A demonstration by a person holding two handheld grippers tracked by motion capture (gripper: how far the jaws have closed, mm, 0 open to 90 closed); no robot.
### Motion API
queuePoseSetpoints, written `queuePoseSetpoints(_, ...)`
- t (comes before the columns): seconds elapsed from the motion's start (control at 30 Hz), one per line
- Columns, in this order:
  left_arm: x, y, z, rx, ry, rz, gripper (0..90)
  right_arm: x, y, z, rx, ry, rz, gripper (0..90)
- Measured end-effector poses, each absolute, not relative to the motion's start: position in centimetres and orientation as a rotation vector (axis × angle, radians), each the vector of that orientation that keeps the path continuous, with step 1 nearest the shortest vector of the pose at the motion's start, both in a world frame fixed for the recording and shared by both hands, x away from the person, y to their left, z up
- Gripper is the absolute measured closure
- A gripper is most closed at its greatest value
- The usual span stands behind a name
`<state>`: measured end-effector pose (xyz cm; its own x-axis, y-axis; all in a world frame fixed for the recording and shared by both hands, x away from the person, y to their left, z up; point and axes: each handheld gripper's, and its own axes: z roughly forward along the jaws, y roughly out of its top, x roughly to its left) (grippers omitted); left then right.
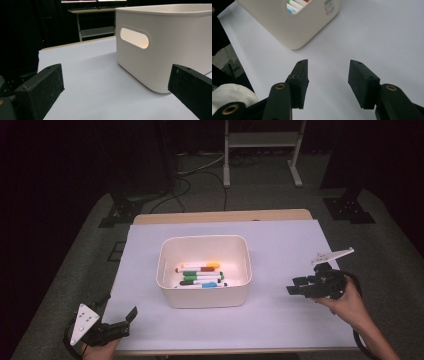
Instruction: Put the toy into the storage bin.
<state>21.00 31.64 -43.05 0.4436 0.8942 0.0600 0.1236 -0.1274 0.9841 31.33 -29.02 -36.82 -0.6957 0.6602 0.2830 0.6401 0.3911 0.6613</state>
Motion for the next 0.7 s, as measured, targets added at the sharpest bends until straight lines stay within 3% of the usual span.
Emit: queuePoseSetpoints(0.7,20.8,31.4,-43.1,1.583,0.915,0.863,0.0,27.3,-31.6,-42.4,1.35,2.479,1.281,42.6)
